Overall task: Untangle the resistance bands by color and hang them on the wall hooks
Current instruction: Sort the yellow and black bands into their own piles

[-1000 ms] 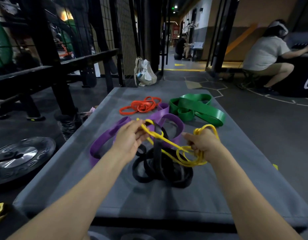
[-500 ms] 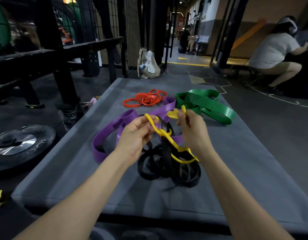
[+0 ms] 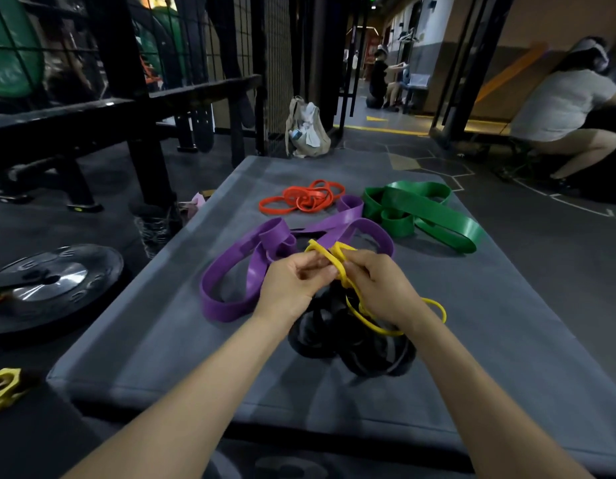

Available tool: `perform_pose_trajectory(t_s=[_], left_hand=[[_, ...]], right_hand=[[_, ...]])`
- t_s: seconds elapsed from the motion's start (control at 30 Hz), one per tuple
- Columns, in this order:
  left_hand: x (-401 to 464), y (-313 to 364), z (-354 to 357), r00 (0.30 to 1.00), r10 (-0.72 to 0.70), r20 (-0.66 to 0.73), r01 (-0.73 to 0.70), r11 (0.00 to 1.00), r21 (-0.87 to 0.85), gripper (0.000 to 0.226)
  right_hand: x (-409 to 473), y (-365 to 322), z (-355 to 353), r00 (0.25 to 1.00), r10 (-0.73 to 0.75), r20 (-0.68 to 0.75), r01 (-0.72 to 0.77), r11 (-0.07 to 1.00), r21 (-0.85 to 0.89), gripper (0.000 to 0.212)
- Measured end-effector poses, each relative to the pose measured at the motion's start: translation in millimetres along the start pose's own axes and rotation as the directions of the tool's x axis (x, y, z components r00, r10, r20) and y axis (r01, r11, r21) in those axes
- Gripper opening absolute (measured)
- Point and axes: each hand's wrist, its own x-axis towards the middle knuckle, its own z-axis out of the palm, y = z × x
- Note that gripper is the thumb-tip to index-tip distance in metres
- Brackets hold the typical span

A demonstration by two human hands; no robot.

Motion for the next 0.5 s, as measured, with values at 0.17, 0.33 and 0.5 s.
perform_pose_trajectory(t_s=[0.17, 0.33, 0.5], left_hand=[[1.0, -1.9, -3.0, 0.997, 0.076, -0.009, -0.074, 0.985, 0.158, 0.038], [-0.7, -3.9, -2.0, 1.0, -0.013, -0.011, 0.015, 0.99, 0.139, 0.031], [-1.3, 0.1, -0.2, 0.968, -0.246, 0.041, 0.248, 0.967, -0.055, 0.01]], right_hand=[[-2.2, 0.8, -2.6, 0.998, 0.015, 0.059, -0.022, 0.993, 0.113, 0.026], [-2.4, 6.8, -6.2, 0.993, 0.041, 0.112, -0.045, 0.998, 0.032, 0.021], [-5.1, 2.0, -5.9, 0.986, -0.03, 0.161, 0.001, 0.984, 0.177, 0.024]])
